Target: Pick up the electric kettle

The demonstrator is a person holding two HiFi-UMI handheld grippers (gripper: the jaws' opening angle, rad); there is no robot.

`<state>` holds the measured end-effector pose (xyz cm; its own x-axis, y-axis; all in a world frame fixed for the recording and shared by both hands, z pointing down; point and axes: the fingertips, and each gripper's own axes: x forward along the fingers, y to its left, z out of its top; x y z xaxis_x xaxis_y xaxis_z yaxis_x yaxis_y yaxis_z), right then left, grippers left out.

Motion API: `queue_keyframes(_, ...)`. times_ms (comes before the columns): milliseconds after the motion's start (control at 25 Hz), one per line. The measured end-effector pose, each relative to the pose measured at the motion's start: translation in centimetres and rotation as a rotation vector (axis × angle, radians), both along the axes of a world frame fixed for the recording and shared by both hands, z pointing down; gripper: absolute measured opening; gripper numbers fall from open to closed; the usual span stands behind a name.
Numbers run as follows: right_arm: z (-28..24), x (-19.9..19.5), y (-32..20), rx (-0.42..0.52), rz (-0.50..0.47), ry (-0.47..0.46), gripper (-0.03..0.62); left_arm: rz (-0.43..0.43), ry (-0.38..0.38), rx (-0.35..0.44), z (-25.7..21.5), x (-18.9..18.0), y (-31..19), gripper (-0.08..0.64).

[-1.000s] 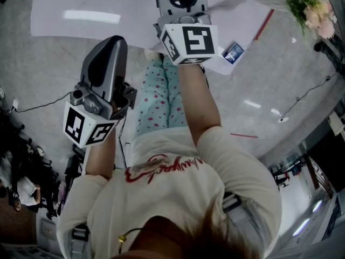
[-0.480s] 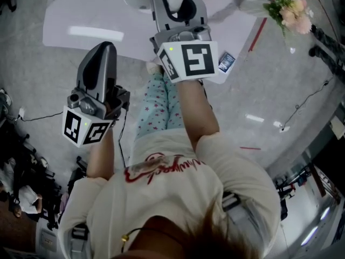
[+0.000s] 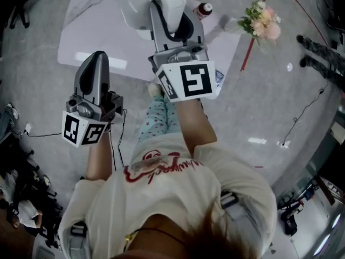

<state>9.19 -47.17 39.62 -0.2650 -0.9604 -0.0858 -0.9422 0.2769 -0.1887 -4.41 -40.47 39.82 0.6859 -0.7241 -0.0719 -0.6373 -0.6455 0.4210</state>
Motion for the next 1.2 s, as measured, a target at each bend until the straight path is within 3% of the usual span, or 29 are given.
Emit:
queue_keyframes(600,-14.6,-0.9,4.1,0.164,-0.066,-0.026,0.103,-0.019,0.004,0.123,-10.0,-0.4,1.6,0.013)
queue_keyframes(880,-17.5,-1.6,5.7,0.196,-0.109,-0.115,0.103,-0.046,-0.005,0.15,-11.7,-1.4,2.4,0.013)
queue_keyframes(1200,-20.8,-1.9,6.9,0.245,-0.119,-0.121,0.103,-0.079,-0.016,0.203,-14.0,-3.1,4.5,0.014)
